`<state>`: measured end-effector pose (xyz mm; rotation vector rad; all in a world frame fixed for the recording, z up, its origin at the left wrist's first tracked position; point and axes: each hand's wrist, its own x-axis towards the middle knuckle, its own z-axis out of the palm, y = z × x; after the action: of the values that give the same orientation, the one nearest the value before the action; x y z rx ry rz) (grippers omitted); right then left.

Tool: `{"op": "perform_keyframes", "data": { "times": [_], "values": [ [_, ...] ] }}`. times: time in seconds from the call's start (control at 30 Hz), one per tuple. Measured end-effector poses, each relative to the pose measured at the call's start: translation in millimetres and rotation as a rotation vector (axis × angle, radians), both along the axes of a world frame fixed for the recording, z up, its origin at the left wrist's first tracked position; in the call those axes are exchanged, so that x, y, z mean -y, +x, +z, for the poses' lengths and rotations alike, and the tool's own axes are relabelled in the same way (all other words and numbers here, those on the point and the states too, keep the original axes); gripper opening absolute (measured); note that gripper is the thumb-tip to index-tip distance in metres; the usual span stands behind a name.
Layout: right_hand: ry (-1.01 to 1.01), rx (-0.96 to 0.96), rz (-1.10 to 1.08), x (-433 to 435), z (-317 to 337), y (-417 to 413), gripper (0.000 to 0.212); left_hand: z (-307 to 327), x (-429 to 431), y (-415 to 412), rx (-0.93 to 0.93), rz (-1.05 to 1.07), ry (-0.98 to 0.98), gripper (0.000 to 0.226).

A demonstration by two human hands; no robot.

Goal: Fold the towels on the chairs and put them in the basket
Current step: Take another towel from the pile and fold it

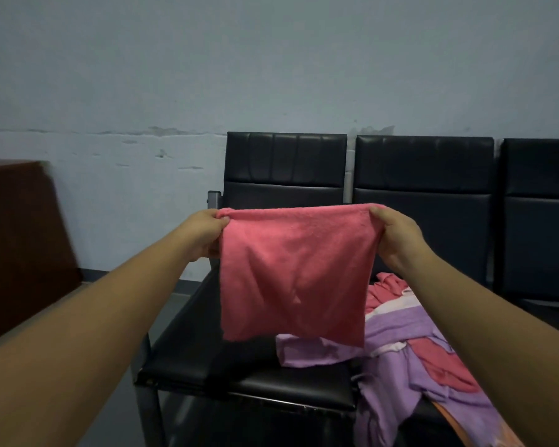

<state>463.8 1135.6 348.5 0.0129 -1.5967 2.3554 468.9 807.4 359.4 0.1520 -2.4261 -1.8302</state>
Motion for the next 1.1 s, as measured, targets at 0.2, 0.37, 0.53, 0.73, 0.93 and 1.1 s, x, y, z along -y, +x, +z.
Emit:
{"op": "perform_keyframes", "data": {
  "times": [0.2, 0.37, 0.53, 0.73, 0.93, 1.1],
  "values": [
    [-0.018, -0.011, -0.042, 6, -4, -7, 0.014, -4, 14, -13, -0.232, 0.144, -0.866, 0.03],
    [-0.043, 0.021, -0.055, 2, -12, -9, 0.015, -14, 18, -17, 0.025, -0.105, 0.354, 0.043],
    [-0.085, 0.039, -0.08, 0, -14, -8, 0.013, -13, 16, -7, 0.012, -0.223, 0.099, 0.026],
    [0.129, 0.082, -0.112, 0, -23, -9, 0.015, -23, 17, -1, 0.048, -0.065, -0.443, 0.017],
    [0.157, 0.107, -0.086, -6, -15, -17, 0.008, -24, 25, 0, -0.238, -0.102, -0.029, 0.019],
    [0.249, 0.108, -0.099, -16, -5, -35, 0.021, -6, 22, -7, -0.329, -0.08, 0.433, 0.014]
  ]
}}
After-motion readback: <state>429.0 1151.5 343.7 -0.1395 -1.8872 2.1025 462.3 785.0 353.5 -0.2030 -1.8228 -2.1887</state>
